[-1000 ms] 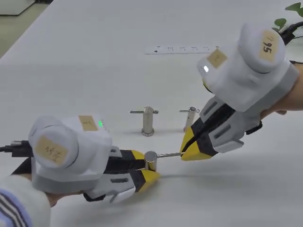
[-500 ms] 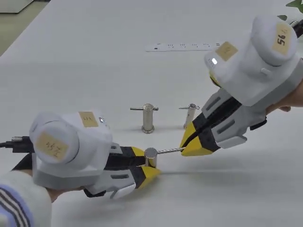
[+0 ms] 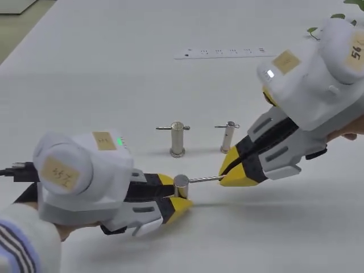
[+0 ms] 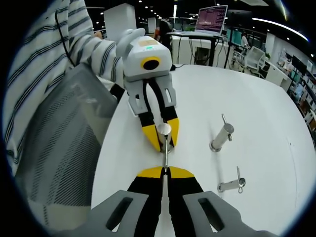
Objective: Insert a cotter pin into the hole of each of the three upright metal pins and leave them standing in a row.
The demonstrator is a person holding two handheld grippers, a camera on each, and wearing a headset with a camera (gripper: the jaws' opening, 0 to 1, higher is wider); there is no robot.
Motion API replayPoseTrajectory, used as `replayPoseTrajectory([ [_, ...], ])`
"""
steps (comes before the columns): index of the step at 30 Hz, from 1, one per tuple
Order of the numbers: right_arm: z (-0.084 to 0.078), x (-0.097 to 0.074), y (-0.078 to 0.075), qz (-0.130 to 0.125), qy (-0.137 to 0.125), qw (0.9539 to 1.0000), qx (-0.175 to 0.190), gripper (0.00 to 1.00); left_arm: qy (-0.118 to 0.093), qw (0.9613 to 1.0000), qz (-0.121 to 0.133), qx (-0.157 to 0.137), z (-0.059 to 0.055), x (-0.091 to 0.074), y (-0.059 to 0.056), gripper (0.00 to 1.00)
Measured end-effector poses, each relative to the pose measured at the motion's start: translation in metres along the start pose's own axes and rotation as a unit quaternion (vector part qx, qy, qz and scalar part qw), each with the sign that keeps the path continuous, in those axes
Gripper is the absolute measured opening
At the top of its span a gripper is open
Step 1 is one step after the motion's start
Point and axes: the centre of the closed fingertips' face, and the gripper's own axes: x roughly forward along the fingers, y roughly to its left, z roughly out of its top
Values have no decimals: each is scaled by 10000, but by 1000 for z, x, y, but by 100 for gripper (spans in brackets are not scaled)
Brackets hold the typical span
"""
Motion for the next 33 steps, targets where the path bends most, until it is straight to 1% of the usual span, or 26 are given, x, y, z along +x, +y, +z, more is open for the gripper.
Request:
replayPoseTrajectory([
  [4, -2, 0, 0, -2, 85, 10000, 30, 3, -1, 10000, 9, -4, 0, 0, 0, 11],
  [10, 3, -1, 2, 4, 34, 10000, 0, 3, -17, 10000, 15, -29, 0, 0, 0, 11],
  [15, 4, 0, 2, 18, 84, 10000, -34, 3, -11, 10000, 9, -8, 0, 0, -1, 11],
  [20, 7, -1, 1, -13, 67, 10000, -16, 3, -17, 10000, 8, -8, 0, 0, -1, 11],
  [22, 8, -2, 3, 3, 53, 10000, -74, 3, -11, 10000, 8, 12, 0, 0, -1, 11],
  [26, 7, 0, 1, -2, 112, 9999, -116, 3, -31, 10000, -10, 47, 0, -1, -1, 11],
  [28, 10, 2, 2, 23, 87, 9999, -146, 3, -34, 10000, -31, 74, 0, 0, -1, 11],
  [29, 9, 2, 2, 26, 137, 9998, -162, 3, -33, 9999, -52, 90, 0, -1, -1, 11],
  [30, 8, 2, 0, 12, 165, 9994, -307, 3, -37, 9999, -63, 95, 0, -1, -1, 11],
  [32, 8, 2, -1, 33, 170, 9993, -326, 3, -41, 9998, -105, 136, 0, -1, -1, 11],
  [33, 8, 2, -2, 40, 167, 9991, -399, 3, -43, 9998, -133, 161, 0, -1, -1, 11],
])
